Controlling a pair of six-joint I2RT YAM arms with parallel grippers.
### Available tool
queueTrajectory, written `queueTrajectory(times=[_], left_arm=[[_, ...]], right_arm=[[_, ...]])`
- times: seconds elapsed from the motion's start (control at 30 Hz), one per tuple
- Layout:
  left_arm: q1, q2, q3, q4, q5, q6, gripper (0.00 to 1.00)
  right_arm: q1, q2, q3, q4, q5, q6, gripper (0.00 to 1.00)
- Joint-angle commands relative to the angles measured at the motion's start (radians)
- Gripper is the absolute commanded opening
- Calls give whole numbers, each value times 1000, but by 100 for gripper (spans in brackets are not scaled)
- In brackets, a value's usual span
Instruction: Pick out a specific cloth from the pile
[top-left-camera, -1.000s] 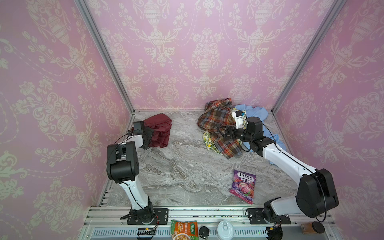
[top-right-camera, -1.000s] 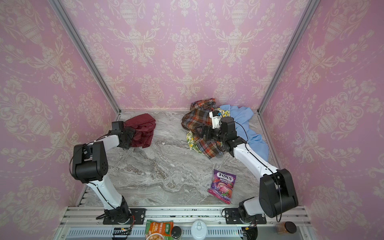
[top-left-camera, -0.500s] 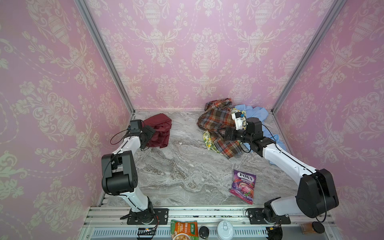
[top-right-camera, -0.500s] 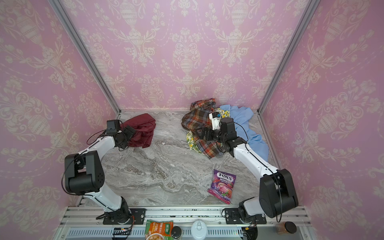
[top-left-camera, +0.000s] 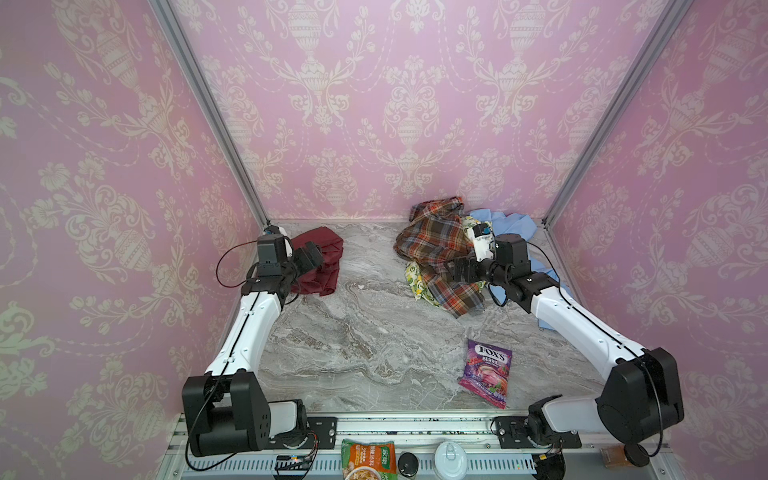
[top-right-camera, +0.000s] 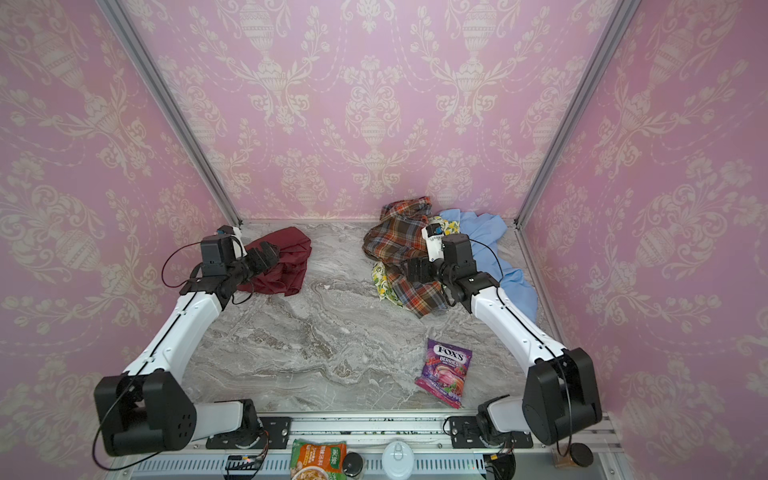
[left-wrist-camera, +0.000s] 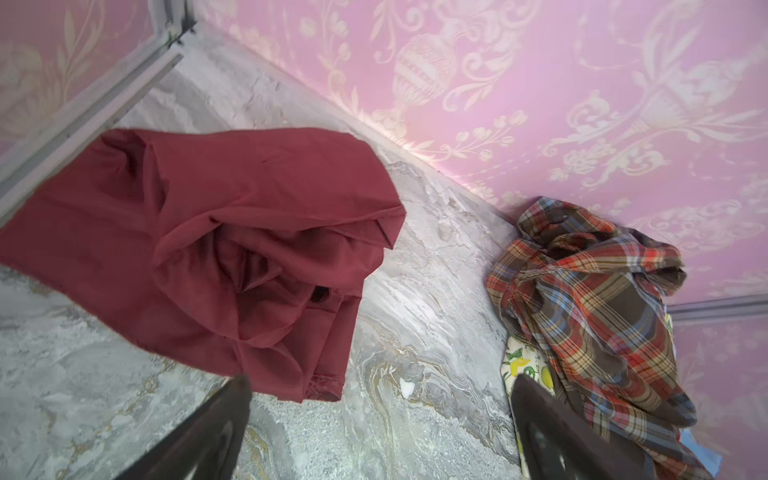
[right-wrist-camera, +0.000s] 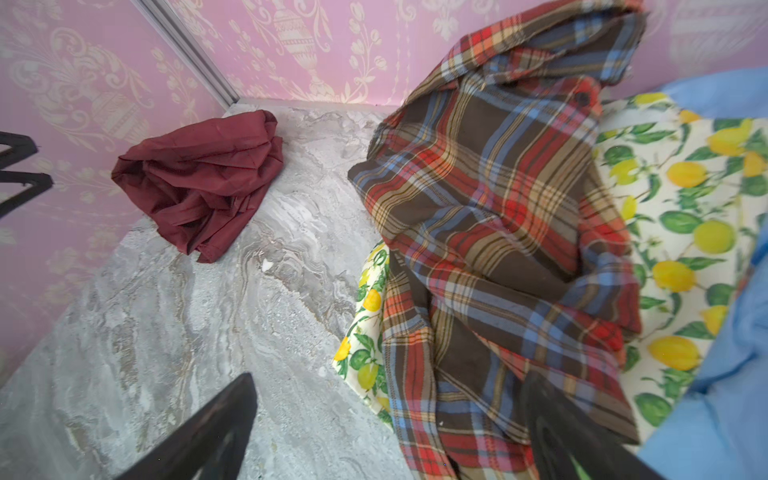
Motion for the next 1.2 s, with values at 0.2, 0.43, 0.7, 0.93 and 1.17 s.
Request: queueTrajectory(times=[0.2,0.43,0.7,0.93,1.17], left_arm=[[-125,-88,-87,148,-102,282,99],[-125,-144,-302,354,-246,313,99],[-123,-97,-519,644,-282,322,99],[-115,-14,-579,737,-333,338,99],[-86,28,-600,787,-328,333,99]], right_arm=[[-6,-201,-143,116,270,-102,100],[-63,-359,-385,353,335,-94,100],[-116,-337,-562,554,344,-121,100],[-133,-272,-606,606,340,-150,100],[-164,-235,-627,632,325,-153,100]])
